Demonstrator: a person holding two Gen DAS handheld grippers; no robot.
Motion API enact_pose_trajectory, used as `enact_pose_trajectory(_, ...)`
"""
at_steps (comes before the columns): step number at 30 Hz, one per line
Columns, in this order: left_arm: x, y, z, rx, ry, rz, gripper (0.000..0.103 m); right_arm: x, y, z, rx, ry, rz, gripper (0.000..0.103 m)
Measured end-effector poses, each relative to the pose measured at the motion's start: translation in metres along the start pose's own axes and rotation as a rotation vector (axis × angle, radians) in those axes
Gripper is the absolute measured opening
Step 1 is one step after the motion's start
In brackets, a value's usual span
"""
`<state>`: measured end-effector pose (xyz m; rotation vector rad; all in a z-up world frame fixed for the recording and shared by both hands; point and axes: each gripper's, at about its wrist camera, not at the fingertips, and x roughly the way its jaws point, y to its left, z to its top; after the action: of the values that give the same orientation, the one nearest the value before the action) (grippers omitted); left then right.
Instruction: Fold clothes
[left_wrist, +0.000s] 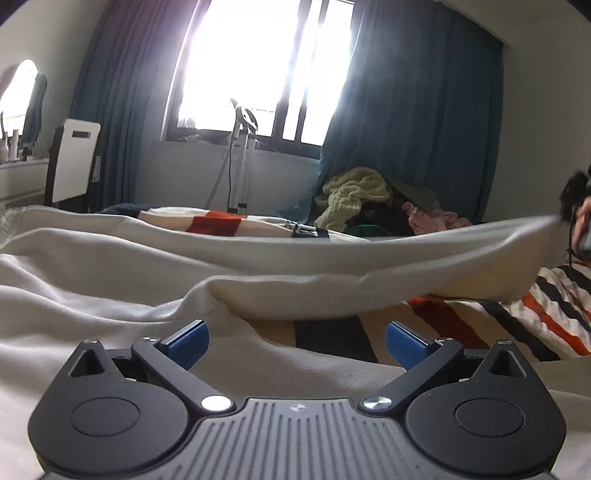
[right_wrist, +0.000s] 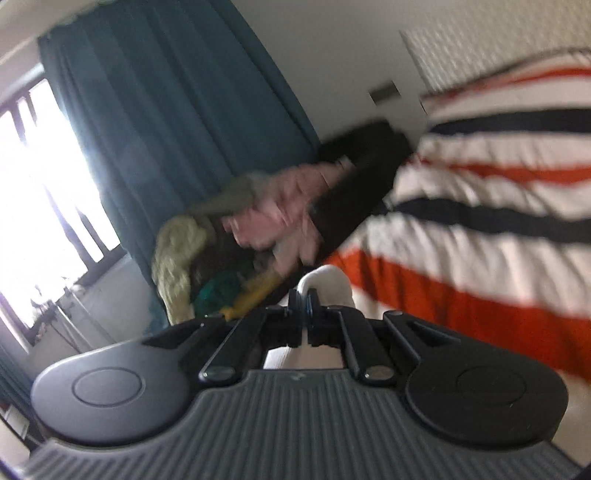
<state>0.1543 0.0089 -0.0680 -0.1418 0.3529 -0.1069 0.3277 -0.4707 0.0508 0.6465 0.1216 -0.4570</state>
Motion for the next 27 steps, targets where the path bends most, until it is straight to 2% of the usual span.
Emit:
enact_pose_trajectory(3,0.004,0.005,0.001,-0.022,0.010,-0.008,0.103,-0.005,-0.015,0.012,-0.037,-0.088,0.001,0.005)
enact_pose_trajectory(5,0.006,0.007,0.000,-0.030,0.019,-0.009,0.103,-0.002,-0.047,-0.002,-0.077,-0.076,-0.059,0.005)
enact_pose_trajectory(9,0.008,0.010,-0.001,-0.034,0.043,-0.013,0.103,0.000,-0.137,-0.058,-0.093,0.068,-0.184,0.005)
enact_pose_trajectory(13,0.006,0.008,-0.002,-0.012,0.046,-0.013,0.103,-0.016,-0.191,-0.098,-0.064,0.169,-0.229,0.005)
enact_pose_trajectory(15,0.004,0.007,-0.002,-0.001,0.048,-0.009,0.103,-0.021,-0.194,-0.096,-0.073,0.181,-0.215,0.005)
enact_pose_trajectory(17,0.000,0.003,0.000,0.020,0.049,-0.002,0.103,-0.030,-0.189,-0.088,-0.110,0.151,-0.187,0.005)
enact_pose_trajectory(19,-0.006,-0.002,0.002,0.054,0.041,0.010,0.103,-0.039,-0.190,-0.084,-0.075,0.134,-0.183,0.005)
enact_pose_trajectory(22,-0.014,-0.007,0.005,0.059,0.037,-0.004,0.103,-0.038,-0.201,-0.083,-0.058,0.148,-0.204,0.005)
enact_pose_trajectory(26,-0.017,-0.011,0.005,0.071,0.041,-0.009,0.103,-0.030,-0.200,-0.093,-0.157,0.183,-0.235,0.007)
enact_pose_trajectory(27,-0.016,-0.011,0.005,0.072,0.045,-0.007,0.103,-0.032,-0.198,-0.095,-0.172,0.185,-0.245,0.010)
